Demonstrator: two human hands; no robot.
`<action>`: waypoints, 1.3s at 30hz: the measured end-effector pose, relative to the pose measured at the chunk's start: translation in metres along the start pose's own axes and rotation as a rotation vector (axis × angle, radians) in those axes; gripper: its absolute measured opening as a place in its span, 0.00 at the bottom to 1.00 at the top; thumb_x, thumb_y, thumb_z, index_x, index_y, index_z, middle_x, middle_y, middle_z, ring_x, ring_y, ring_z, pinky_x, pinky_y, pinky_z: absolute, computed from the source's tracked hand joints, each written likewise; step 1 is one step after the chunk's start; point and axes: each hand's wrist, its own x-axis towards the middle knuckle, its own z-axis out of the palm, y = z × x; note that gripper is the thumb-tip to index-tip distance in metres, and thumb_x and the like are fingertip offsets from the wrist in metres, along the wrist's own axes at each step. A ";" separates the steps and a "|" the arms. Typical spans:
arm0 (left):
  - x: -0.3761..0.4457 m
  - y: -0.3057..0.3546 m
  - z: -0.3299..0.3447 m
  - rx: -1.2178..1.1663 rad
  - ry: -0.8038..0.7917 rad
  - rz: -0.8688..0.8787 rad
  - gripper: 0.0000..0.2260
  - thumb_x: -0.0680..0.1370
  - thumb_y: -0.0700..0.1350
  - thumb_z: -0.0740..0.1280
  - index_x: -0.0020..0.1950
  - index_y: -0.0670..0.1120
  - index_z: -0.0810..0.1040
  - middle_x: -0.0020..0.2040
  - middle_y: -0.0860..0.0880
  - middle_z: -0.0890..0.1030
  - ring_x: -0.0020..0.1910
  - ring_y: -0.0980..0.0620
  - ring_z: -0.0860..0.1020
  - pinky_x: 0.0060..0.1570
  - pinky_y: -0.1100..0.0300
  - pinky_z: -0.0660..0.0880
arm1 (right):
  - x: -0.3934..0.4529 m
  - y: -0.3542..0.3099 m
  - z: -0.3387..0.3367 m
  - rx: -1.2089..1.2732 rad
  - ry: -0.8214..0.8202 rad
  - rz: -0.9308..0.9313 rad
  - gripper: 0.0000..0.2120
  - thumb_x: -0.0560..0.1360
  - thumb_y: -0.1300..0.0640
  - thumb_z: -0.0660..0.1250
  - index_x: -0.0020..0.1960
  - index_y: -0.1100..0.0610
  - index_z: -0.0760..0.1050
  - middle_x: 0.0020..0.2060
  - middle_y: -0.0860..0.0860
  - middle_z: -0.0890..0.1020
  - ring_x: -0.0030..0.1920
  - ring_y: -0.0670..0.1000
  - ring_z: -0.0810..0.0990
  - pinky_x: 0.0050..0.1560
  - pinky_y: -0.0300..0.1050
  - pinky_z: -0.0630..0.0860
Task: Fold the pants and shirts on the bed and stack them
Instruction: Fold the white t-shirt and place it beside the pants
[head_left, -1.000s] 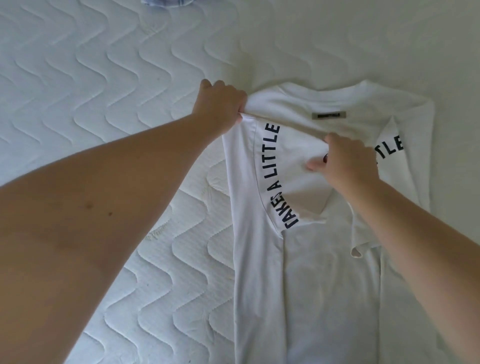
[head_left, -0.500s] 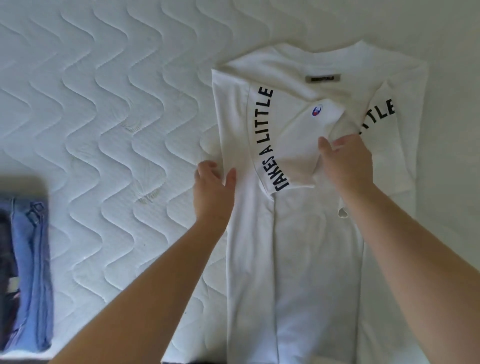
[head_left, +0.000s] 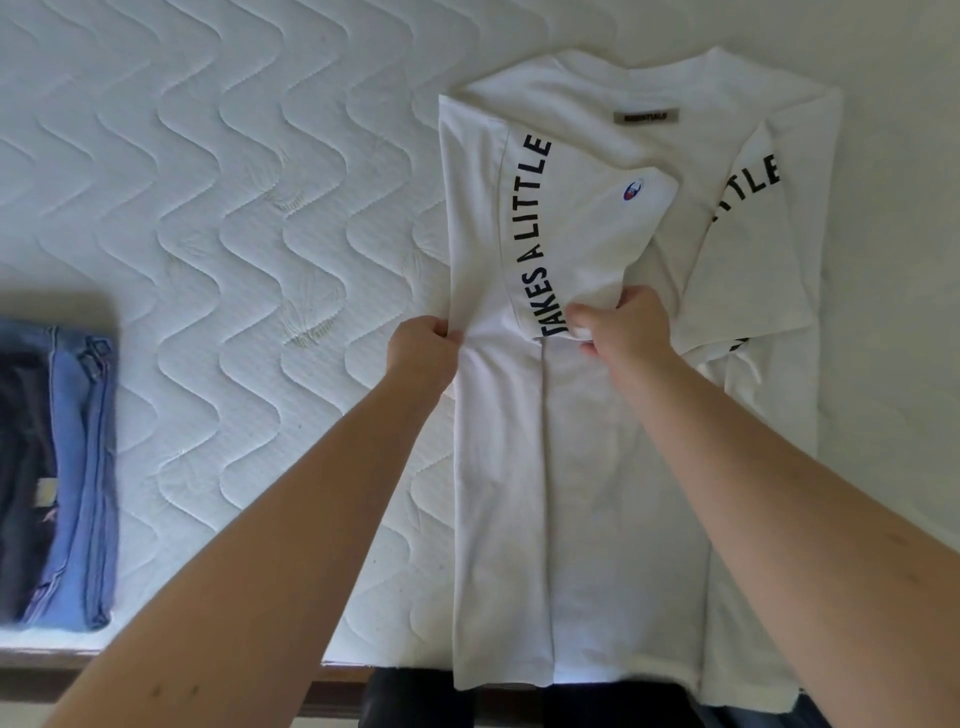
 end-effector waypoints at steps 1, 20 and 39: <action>-0.002 -0.001 0.000 -0.028 0.006 0.004 0.07 0.80 0.45 0.65 0.53 0.45 0.81 0.48 0.48 0.83 0.48 0.45 0.82 0.54 0.47 0.80 | -0.001 0.002 -0.001 0.013 0.019 -0.011 0.21 0.67 0.58 0.76 0.56 0.60 0.72 0.49 0.53 0.80 0.43 0.53 0.82 0.49 0.56 0.82; -0.058 -0.083 0.022 -0.437 -0.243 -0.055 0.11 0.76 0.55 0.71 0.54 0.52 0.83 0.47 0.56 0.86 0.49 0.55 0.84 0.47 0.63 0.79 | -0.082 0.088 0.015 -0.306 -0.138 -0.072 0.14 0.74 0.44 0.70 0.42 0.55 0.78 0.39 0.52 0.84 0.44 0.54 0.82 0.46 0.45 0.76; -0.146 -0.185 0.041 -0.494 -0.482 -0.245 0.13 0.80 0.52 0.67 0.61 0.46 0.79 0.54 0.49 0.85 0.55 0.48 0.83 0.55 0.54 0.79 | -0.176 0.191 -0.012 -0.276 -0.471 0.109 0.07 0.76 0.54 0.70 0.52 0.54 0.80 0.45 0.48 0.85 0.44 0.46 0.83 0.40 0.34 0.77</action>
